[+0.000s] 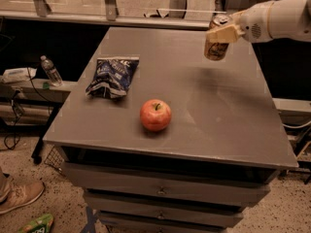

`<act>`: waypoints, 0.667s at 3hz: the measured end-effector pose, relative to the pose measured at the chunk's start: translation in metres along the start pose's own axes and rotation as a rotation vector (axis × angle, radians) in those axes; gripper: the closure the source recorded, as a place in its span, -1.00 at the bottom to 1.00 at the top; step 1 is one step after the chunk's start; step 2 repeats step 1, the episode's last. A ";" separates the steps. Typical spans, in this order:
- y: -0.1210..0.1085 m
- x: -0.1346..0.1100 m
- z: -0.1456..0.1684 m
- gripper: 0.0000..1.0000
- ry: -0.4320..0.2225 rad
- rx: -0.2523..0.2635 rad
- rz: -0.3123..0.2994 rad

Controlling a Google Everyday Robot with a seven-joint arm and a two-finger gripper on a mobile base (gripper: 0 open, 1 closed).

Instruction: Pick orange can

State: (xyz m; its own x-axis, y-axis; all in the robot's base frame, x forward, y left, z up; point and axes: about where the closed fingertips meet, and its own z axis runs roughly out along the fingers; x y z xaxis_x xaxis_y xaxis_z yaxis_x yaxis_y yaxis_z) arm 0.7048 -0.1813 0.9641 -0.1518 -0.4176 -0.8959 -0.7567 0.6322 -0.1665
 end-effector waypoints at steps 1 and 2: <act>0.000 0.000 0.000 1.00 0.000 -0.001 -0.002; 0.000 0.000 0.000 1.00 0.000 -0.001 -0.002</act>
Offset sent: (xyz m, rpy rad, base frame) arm 0.0000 0.0000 0.0000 0.0000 0.0000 0.0000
